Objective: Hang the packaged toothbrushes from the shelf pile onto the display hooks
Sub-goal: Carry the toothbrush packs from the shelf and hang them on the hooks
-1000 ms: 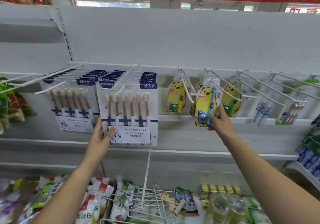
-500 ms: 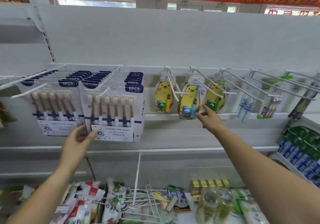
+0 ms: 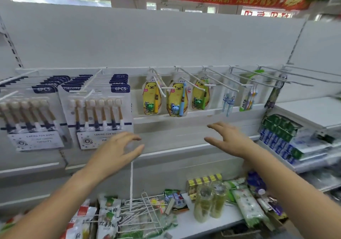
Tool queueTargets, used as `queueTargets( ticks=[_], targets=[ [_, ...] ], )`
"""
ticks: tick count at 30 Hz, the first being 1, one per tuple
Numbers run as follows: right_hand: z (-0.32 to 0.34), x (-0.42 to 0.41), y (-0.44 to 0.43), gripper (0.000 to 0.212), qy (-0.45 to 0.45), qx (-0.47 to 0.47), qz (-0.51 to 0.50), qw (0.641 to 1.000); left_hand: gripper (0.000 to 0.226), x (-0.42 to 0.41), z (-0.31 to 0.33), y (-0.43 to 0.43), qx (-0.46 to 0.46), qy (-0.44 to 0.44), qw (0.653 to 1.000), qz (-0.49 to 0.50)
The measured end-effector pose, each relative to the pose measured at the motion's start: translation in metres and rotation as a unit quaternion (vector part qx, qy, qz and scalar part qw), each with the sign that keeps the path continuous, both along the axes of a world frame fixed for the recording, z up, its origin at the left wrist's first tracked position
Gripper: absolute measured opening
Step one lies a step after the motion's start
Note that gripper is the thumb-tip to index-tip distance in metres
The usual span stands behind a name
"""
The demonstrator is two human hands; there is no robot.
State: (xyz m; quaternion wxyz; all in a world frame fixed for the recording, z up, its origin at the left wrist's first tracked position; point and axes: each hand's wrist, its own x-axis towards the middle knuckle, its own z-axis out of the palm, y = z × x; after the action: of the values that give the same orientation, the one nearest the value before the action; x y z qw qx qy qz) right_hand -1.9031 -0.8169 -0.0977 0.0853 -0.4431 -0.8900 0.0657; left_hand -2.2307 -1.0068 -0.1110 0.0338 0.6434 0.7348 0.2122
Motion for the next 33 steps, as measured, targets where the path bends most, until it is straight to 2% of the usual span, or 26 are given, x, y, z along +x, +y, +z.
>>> queueTargets(
  ticks=[1, 4, 7, 11, 15, 21, 23, 26, 30, 33],
  targets=[
    [0.004, 0.011, -0.009, 0.103, -0.009, 0.01, -0.002, 1.0, 0.082, 0.011, 0.005, 0.01, -0.013, 0.01, 1.0, -0.022],
    [0.014, 0.048, -0.033, 0.082, -0.017, 0.032, -0.018, 0.999, 0.085, 0.05, 0.015, 0.04, -0.039, 0.052, 0.993, -0.096],
    [0.022, 0.089, -0.059, 0.082, -0.019, 0.054, -0.047, 0.997, 0.088, 0.091, 0.02, 0.065, -0.039, 0.094, 0.982, -0.16],
    [0.023, 0.149, -0.091, 0.075, -0.014, 0.046, -0.104, 0.993, 0.121, 0.16, 0.017, 0.094, -0.024, 0.093, 0.968, -0.233],
    [0.017, 0.214, -0.115, 0.066, -0.025, 0.039, -0.145, 0.988, 0.128, 0.244, 0.007, 0.113, -0.045, 0.095, 0.947, -0.303],
    [0.008, 0.323, -0.128, 0.071, -0.038, 0.024, -0.201, 0.978, 0.104, 0.389, 0.007, 0.15, -0.026, 0.146, 0.918, -0.368],
    [0.007, 0.359, -0.126, 0.071, -0.043, 0.024, -0.218, 0.975, 0.103, 0.44, 0.005, 0.166, -0.012, 0.153, 0.911, -0.383],
    [0.007, 0.414, -0.121, 0.07, -0.043, 0.031, -0.249, 0.967, 0.086, 0.513, 0.002, 0.188, 0.002, 0.161, 0.901, -0.403],
    [0.008, 0.476, -0.108, 0.068, -0.038, 0.014, -0.282, 0.959, 0.095, 0.586, 0.003, 0.21, 0.003, 0.153, 0.9, -0.409],
    [0.006, 0.511, -0.091, 0.072, -0.044, 0.011, -0.296, 0.954, 0.091, 0.624, 0.0, 0.227, 0.003, 0.155, 0.897, -0.413]
  ],
)
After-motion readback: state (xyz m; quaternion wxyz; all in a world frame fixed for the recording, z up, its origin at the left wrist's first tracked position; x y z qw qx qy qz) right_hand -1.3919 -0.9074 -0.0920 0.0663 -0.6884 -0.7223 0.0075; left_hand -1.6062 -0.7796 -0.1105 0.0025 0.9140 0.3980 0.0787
